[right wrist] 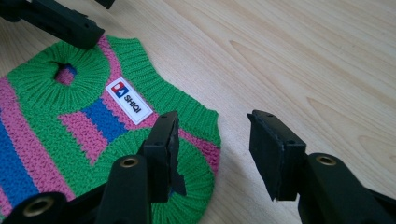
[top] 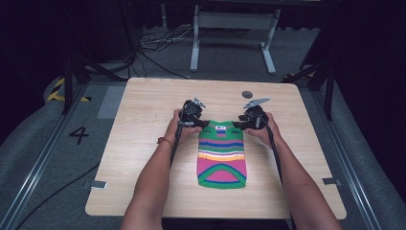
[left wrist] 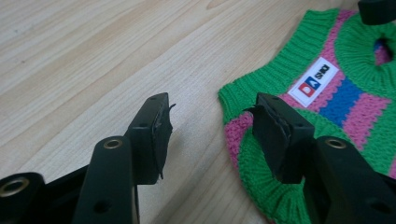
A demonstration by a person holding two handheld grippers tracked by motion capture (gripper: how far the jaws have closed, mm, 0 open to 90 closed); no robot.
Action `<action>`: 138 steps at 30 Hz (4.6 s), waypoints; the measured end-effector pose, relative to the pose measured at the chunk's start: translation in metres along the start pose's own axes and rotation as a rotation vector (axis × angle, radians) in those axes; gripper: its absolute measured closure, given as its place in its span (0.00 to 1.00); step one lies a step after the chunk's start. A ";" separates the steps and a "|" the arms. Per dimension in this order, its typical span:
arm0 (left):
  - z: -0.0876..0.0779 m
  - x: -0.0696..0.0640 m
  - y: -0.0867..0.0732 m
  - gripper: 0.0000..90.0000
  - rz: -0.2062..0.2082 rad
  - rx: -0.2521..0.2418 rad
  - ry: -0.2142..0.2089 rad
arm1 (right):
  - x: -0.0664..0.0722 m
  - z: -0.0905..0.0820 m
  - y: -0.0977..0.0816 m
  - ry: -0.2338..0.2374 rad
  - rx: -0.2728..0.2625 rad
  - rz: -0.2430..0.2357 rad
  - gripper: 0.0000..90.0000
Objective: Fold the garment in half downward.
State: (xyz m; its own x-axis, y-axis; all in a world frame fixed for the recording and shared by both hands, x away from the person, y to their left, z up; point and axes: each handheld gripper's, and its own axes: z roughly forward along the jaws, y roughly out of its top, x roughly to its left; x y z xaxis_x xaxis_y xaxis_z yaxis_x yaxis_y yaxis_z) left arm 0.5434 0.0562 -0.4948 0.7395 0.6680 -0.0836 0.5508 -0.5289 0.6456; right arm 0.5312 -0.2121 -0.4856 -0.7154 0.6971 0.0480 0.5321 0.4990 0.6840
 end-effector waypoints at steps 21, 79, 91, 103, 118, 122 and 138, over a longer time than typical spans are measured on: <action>0.007 -0.012 -0.001 0.88 0.028 -0.001 -0.063 | 0.000 0.014 -0.007 0.075 0.011 0.067 0.90; -0.096 -0.070 -0.037 0.93 0.361 -0.169 -0.005 | 0.061 -0.072 -0.013 0.180 -0.194 -0.241 0.92; -0.101 -0.095 -0.060 0.93 0.435 -0.130 -0.049 | 0.082 -0.082 -0.035 0.234 -0.153 -0.310 0.92; -0.095 -0.115 -0.087 0.93 0.501 -0.055 -0.092 | 0.112 -0.084 -0.061 0.298 -0.067 -0.409 0.90; -0.094 -0.127 -0.107 0.90 0.538 0.009 -0.141 | 0.129 -0.080 -0.084 0.319 0.006 -0.451 0.89; -0.095 -0.127 -0.110 0.88 0.536 0.012 -0.158 | 0.130 -0.080 -0.088 0.325 0.020 -0.445 0.87; -0.087 -0.119 -0.113 0.72 0.471 -0.018 -0.162 | 0.127 -0.072 -0.093 0.287 0.008 -0.388 0.72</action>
State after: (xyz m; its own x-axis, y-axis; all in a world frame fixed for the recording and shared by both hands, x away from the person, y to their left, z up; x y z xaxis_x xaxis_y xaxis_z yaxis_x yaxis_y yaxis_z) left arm 0.3592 0.0821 -0.4922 0.9578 0.2677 0.1044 0.1365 -0.7437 0.6544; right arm 0.3578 -0.2073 -0.4908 -0.9572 0.2892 -0.0101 0.2040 0.6991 0.6853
